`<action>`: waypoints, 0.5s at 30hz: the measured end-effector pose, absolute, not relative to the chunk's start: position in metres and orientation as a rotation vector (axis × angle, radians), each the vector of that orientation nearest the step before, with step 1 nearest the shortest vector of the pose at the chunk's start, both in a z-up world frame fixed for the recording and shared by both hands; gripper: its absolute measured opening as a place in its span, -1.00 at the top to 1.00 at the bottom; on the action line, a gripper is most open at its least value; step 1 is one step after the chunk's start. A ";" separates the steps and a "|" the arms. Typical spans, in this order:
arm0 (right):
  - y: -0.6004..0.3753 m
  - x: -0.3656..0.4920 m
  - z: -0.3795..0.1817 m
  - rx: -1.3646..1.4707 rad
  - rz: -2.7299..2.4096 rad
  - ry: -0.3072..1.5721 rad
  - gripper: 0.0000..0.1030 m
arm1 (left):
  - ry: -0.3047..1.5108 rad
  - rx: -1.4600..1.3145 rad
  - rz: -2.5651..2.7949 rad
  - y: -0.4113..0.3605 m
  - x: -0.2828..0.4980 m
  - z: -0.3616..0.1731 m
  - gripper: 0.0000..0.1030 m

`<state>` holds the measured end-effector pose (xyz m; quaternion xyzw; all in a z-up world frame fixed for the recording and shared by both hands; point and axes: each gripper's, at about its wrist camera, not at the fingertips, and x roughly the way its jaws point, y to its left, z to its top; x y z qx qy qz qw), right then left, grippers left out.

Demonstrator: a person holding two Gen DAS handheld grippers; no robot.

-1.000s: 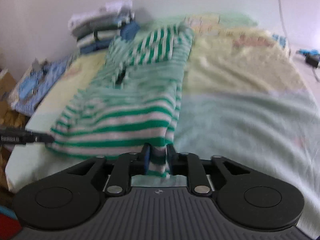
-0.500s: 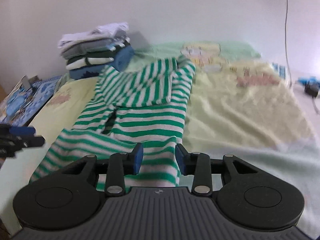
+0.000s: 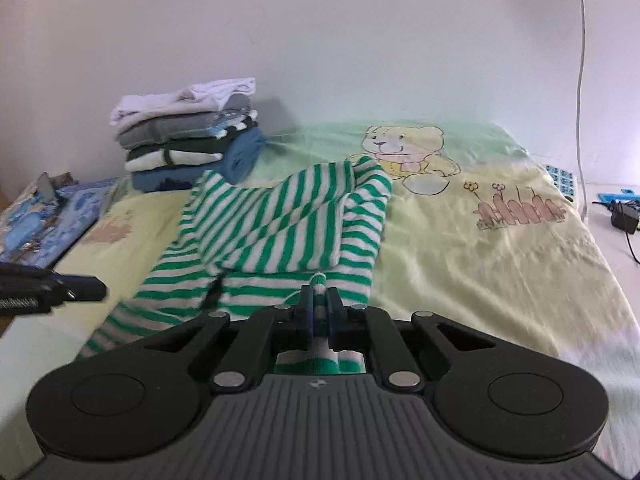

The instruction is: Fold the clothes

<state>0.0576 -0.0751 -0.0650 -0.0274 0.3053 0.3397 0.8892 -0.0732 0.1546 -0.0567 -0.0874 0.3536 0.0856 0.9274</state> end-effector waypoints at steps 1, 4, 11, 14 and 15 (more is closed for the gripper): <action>-0.073 0.061 -0.072 -0.061 0.697 0.644 0.87 | 0.732 -0.172 0.201 0.158 -0.069 -0.061 0.84; -0.068 0.066 -0.087 -0.087 0.686 0.681 0.86 | 0.807 -0.190 0.215 0.167 -0.059 -0.078 0.85; -0.082 0.057 -0.069 -0.051 0.721 0.673 0.22 | 0.793 -0.314 0.088 0.169 -0.082 -0.073 -0.30; -0.071 0.057 -0.071 -0.114 0.742 0.657 0.22 | 0.803 -0.275 0.097 0.163 -0.076 -0.076 -0.34; -0.066 0.057 -0.074 -0.133 0.745 0.656 0.22 | 0.813 -0.262 0.101 0.162 -0.073 -0.080 -0.32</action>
